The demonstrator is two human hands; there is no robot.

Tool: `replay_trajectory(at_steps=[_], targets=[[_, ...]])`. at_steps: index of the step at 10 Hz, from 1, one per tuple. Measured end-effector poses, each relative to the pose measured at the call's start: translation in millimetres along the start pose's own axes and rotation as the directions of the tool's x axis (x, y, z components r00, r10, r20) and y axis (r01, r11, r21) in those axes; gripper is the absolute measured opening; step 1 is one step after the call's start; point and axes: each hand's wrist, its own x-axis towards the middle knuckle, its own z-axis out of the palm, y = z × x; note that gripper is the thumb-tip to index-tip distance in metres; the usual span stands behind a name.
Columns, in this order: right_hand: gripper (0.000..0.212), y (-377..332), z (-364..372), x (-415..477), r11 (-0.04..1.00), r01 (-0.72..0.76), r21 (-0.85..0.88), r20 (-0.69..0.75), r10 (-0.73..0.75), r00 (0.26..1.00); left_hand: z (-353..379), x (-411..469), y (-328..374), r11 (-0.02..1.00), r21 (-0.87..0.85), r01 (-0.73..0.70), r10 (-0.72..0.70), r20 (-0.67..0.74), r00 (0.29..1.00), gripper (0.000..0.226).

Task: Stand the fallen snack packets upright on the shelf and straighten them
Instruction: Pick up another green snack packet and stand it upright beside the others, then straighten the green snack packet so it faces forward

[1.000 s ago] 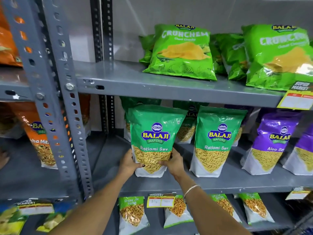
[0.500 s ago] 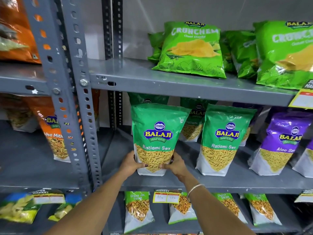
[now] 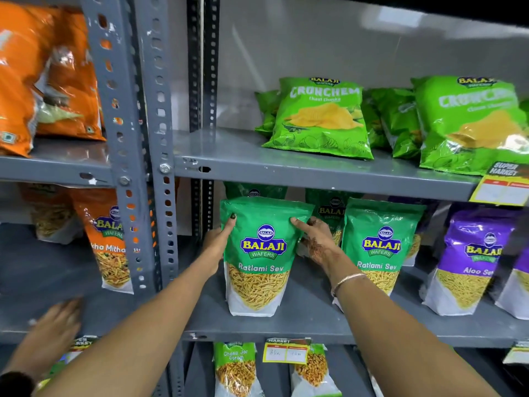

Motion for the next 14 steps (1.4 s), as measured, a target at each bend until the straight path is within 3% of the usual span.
replay_trajectory(at_steps=[2,3,4,5,7,8,9,10,11,12,13,14], targets=[[0.021,13,-3,-1,0.997,-0.017,-0.081,-0.027,0.015,1.0,1,-8,-4,1.0,-0.017,0.018,-0.018,0.016,1.0,0.056],[0.06,52,-16,-8,0.983,-0.099,-0.156,0.068,0.11,0.992,-7,-18,-27,0.992,0.054,0.118,-0.124,0.127,0.984,0.082],[0.074,87,-20,-17,0.927,-0.154,-0.342,0.106,0.201,0.974,-10,-25,-56,0.962,0.221,0.161,-0.198,0.159,0.967,0.075],[0.067,117,-14,-25,0.914,-0.13,-0.385,0.04,0.157,0.987,-7,-27,-81,0.95,0.274,0.152,-0.192,0.128,0.973,0.037],[0.064,115,-4,-34,0.924,-0.069,-0.377,-0.017,0.068,0.998,-5,-24,-84,0.959,0.273,0.077,-0.115,0.13,0.985,0.01],[0.067,113,-4,-35,0.901,-0.101,-0.422,-0.039,0.093,0.995,-8,-23,-84,0.951,0.295,0.093,-0.149,0.174,0.973,0.023],[0.081,101,-9,-40,0.837,-0.16,-0.523,-0.043,0.162,0.986,-18,-20,-73,0.883,0.411,0.227,-0.35,0.252,0.902,0.066],[0.075,90,-29,-37,0.724,-0.249,-0.643,-0.107,0.237,0.966,-21,-18,-61,0.694,0.66,0.287,-0.544,0.219,0.81,0.069],[0.025,70,-79,-49,0.556,-0.413,-0.722,-0.209,0.393,0.895,-1,-28,-41,0.267,0.94,0.214,-0.763,0.07,0.643,0.055],[0.016,63,-122,-49,0.498,-0.48,-0.723,-0.304,0.395,0.867,34,-29,-37,0.133,0.978,0.163,-0.837,0.022,0.547,0.064],[0.022,51,-187,-42,0.327,-0.48,-0.814,-0.332,0.416,0.847,111,-36,-48,0.251,0.962,0.108,-0.798,0.143,0.586,0.059],[0.051,52,-227,-27,0.276,-0.403,-0.872,-0.317,0.309,0.897,166,-43,-61,0.466,0.882,0.07,-0.611,0.264,0.746,0.055]])
